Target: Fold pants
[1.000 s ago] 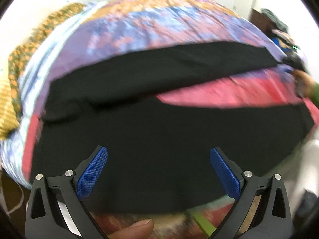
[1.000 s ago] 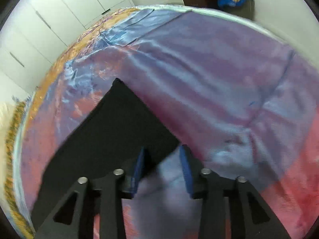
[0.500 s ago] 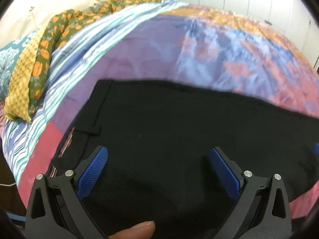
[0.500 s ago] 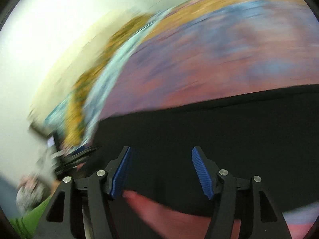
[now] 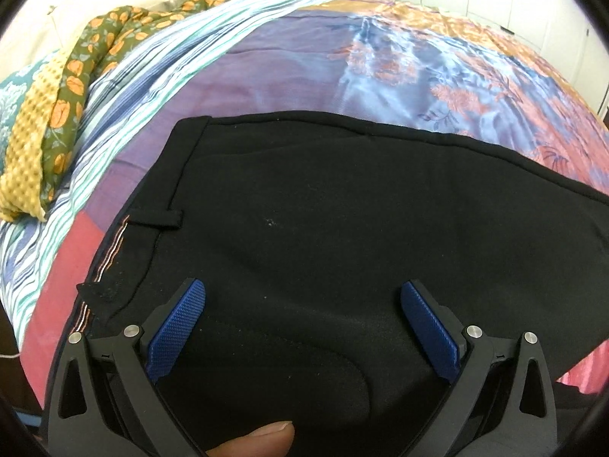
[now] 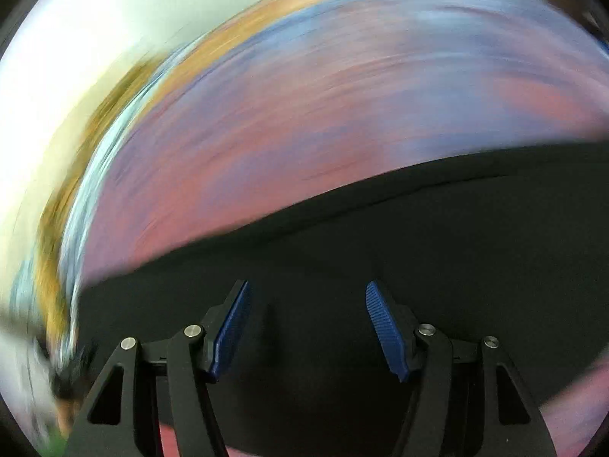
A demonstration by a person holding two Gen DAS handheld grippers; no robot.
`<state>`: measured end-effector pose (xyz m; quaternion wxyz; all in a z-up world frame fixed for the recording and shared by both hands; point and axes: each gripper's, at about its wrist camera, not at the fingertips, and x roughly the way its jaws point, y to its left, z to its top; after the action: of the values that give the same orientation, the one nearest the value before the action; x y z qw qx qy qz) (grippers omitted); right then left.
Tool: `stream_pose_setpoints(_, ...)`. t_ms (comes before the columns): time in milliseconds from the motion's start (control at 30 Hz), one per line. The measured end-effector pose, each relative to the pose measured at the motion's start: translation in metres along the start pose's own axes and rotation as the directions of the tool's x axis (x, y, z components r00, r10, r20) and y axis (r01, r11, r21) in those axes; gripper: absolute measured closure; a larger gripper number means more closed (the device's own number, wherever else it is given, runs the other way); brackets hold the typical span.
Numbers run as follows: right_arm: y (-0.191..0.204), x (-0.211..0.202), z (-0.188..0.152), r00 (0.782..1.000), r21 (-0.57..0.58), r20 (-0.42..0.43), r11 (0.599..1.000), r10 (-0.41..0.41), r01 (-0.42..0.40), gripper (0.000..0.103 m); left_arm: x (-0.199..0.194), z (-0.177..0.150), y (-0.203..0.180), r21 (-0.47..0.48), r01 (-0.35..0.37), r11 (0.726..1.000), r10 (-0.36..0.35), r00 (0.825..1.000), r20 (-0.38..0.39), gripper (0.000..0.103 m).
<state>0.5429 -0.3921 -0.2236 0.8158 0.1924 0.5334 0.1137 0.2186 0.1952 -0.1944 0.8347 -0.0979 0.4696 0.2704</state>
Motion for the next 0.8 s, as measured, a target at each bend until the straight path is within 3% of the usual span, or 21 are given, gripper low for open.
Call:
stream_pose_setpoints(100, -0.1, -0.057, 0.012, 0.973, 0.189, 0.073, 0.961, -0.221, 0.204, 0.038, -0.002, 0.0, -0.001, 0.01, -0.018, 1.0, 0.018, 1.0, -0.004, 0.001)
stream_pose_setpoints(167, -0.129, -0.092, 0.006, 0.954, 0.206, 0.114, 0.946, -0.279, 0.252, 0.034, -0.014, -0.001, -0.004, 0.018, -0.032, 0.999, 0.032, 0.999, 0.001, 0.001)
stream_pose_setpoints(200, -0.135, -0.107, -0.001, 0.954, 0.179, 0.137, 0.954, -0.266, 0.24, 0.034, -0.024, -0.003, -0.006, 0.021, -0.022, 1.0, 0.022, 1.0, 0.009, 0.001)
stream_pose_setpoints(300, -0.11, -0.131, -0.033, 0.969, 0.043, 0.159, 0.982, -0.188, 0.184, 0.031, -0.07, -0.021, -0.025, 0.045, 0.088, 0.995, -0.09, 0.994, 0.056, 0.001)
stream_pose_setpoints(367, -0.077, -0.136, -0.074, 0.986, -0.058, 0.147, 0.994, -0.083, 0.092, 0.031, -0.105, -0.044, -0.046, 0.087, 0.188, 0.978, -0.194, 0.978, 0.072, 0.001)
stream_pose_setpoints(433, -0.032, -0.135, -0.128, 0.994, -0.143, 0.101, 0.989, 0.051, -0.036, 0.029, -0.135, -0.074, -0.074, 0.135, 0.3, 0.944, -0.309, 0.949, 0.055, 0.001)
stream_pose_setpoints(467, -0.016, -0.133, -0.15, 0.99, -0.171, 0.071, 0.979, 0.121, -0.108, 0.029, -0.145, -0.092, -0.09, 0.164, 0.353, 0.921, -0.362, 0.932, 0.026, 0.001)
stream_pose_setpoints(500, 0.007, -0.128, -0.182, 0.976, -0.205, 0.019, 0.957, 0.216, -0.208, 0.029, -0.15, -0.104, -0.1, 0.184, 0.38, 0.907, -0.387, 0.922, 0.004, 0.001)
stream_pose_setpoints(533, 0.027, -0.121, -0.204, 0.966, -0.222, -0.021, 0.941, 0.259, -0.257, 0.029, -0.152, -0.116, -0.111, 0.212, 0.395, 0.894, -0.4, 0.916, -0.017, 0.001)
stream_pose_setpoints(567, 0.047, -0.107, -0.232, 0.955, -0.236, -0.068, 0.925, 0.29, -0.298, 0.029, -0.152, -0.127, -0.12, 0.245, 0.389, 0.888, -0.394, 0.919, -0.033, 0.001)
stream_pose_setpoints(633, 0.066, -0.086, -0.256, 0.941, -0.238, -0.129, 0.912, 0.312, -0.335, 0.029, -0.143, -0.142, -0.126, 0.291, 0.34, 0.894, -0.337, 0.939, -0.059, 0.001)
stream_pose_setpoints(700, 0.062, -0.072, -0.257, 0.957, -0.26, -0.129, 0.923, 0.259, -0.285, 0.032, -0.128, -0.142, -0.109, 0.258, 0.289, 0.922, -0.278, 0.957, -0.079, 0.001)
stream_pose_setpoints(767, 0.042, -0.078, -0.242, 0.979, -0.279, -0.065, 0.939, 0.191, -0.201, 0.032, -0.111, -0.139, -0.081, 0.186, 0.21, 0.96, -0.195, 0.976, -0.093, 0.001)
stream_pose_setpoints(800, 0.013, -0.087, -0.223, 0.993, -0.242, -0.002, 0.964, 0.115, -0.112, 0.031, -0.108, -0.137, -0.068, 0.151, 0.191, 0.97, -0.179, 0.98, -0.088, 0.001)
